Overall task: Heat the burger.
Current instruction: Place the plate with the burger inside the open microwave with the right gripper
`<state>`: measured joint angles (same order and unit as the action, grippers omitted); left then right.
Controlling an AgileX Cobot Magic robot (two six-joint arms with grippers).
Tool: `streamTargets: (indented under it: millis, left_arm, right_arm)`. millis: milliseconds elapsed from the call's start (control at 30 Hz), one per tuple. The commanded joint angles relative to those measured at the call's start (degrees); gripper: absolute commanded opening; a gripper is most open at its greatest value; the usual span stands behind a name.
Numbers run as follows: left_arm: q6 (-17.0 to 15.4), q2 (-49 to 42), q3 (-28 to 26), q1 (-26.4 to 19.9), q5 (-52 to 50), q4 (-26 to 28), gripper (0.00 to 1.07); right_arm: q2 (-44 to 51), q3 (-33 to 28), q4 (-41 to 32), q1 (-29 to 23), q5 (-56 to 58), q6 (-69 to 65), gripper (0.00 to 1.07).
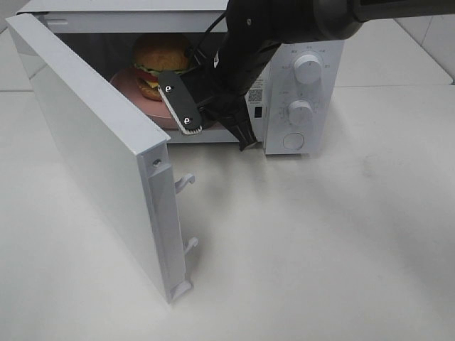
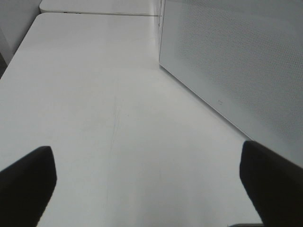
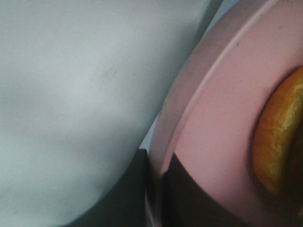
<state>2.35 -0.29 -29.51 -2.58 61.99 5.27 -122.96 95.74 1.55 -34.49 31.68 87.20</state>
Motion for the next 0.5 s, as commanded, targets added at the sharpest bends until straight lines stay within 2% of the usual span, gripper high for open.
streamTargets:
  millis: [33,267,500]
  left_arm:
    - [-0.1,-0.9,-0.1,0.1,-0.7,0.1,0.98]
    - [-0.1,-0.9,-0.1,0.1,-0.7,0.1,0.98]
    - [-0.1,-0.9,-0.1,0.1,-0.7,0.1,0.98]
  right_arm:
    - [-1.7,4.6,1.8,0.1,-3.0,-3.2,0.0]
    - [-5.7,9.9,1.8,0.1,-2.3,-4.1,0.0]
    - [-7.7,12.4,1.9,0.1,-2.3,-4.4,0.0]
